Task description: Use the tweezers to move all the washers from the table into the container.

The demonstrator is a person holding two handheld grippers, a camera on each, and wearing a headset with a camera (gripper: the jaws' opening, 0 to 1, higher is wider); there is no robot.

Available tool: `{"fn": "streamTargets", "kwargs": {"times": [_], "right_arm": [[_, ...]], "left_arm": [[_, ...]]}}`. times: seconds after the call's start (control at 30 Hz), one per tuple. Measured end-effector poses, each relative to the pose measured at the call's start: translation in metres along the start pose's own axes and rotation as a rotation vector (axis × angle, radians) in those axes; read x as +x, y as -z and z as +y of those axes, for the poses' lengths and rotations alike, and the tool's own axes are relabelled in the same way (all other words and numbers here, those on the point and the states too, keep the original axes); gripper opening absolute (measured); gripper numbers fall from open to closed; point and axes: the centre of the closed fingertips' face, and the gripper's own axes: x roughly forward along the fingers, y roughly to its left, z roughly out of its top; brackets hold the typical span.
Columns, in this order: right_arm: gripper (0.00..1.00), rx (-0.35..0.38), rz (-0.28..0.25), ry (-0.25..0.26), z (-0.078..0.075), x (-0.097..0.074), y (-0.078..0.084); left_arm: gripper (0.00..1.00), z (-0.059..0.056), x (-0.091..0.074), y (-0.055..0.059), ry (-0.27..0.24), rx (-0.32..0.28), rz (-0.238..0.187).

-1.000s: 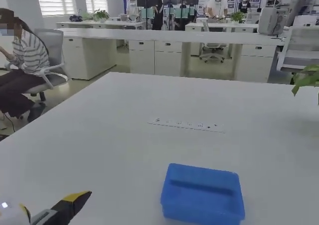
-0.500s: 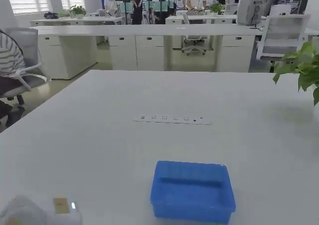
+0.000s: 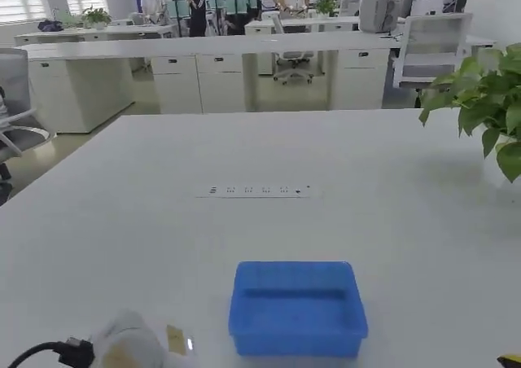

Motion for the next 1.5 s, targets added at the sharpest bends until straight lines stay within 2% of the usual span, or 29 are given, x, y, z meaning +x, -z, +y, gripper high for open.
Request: {"fn": "streamTargets", "kwargs": {"times": [0.1,0.13,0.2,0.37,0.47,0.53,0.57,0.7,0.83,1.03,1.2,1.3,1.33,1.47,1.5], "right_arm": [[0.4,-0.008,0.007,-0.004,-0.001,0.0,0.002],[0.4,-0.013,0.009,-0.005,-0.001,0.0,0.002],[0.39,-0.023,0.015,-0.002,-0.002,0.0,0.003],[0.38,-0.05,0.017,0.006,-0.003,0.0,0.003],[0.38,-0.059,0.026,0.006,-0.003,0.001,0.005],[0.39,-0.066,0.032,0.006,-0.003,0.002,0.006],[0.38,-0.071,0.037,0.006,-0.003,0.002,0.007],[0.39,-0.074,0.043,0.005,-0.003,0.003,0.008],[0.38,-0.063,0.043,0.006,-0.003,0.003,0.008],[0.38,-0.074,0.057,-0.014,0.003,0.005,0.01],[0.38,-0.102,0.087,-0.071,0.017,0.01,0.013],[0.39,-0.034,0.067,-0.213,0.041,0.013,0.008],[0.38,-0.028,0.064,-0.232,0.044,0.015,0.007],[0.37,-0.079,0.099,-0.306,0.061,0.033,0.006],[0.37,-0.107,0.114,-0.342,0.07,0.038,0.006]], "left_arm": [[0.1,-0.002,0.003,0.002,0.008,0.031,0.031],[0.1,0.0,0.004,0.006,-0.002,0.073,0.068],[0.08,0.001,0.005,0.009,-0.013,0.112,0.096],[0.01,0.004,0.009,0.011,-0.029,0.188,0.136],[0.0,0.003,0.011,0.01,-0.02,0.197,0.142],[0.0,0.006,0.011,0.013,-0.032,0.259,0.186],[0.0,0.003,0.012,0.011,-0.022,0.266,0.177],[0.0,0.004,0.011,0.011,-0.021,0.273,0.192],[0.0,0.003,0.005,0.006,-0.02,0.278,0.177],[0.0,-0.006,-0.009,-0.005,-0.022,0.285,0.145],[0.0,-0.014,-0.014,-0.013,-0.027,0.286,0.121],[0.0,-0.018,-0.019,-0.019,-0.03,0.274,0.096],[0.0,-0.02,-0.021,-0.022,-0.032,0.272,0.083],[0.0,-0.024,-0.028,-0.028,-0.036,0.265,0.062],[0.0,-0.025,-0.029,-0.029,-0.038,0.267,0.06]]}}
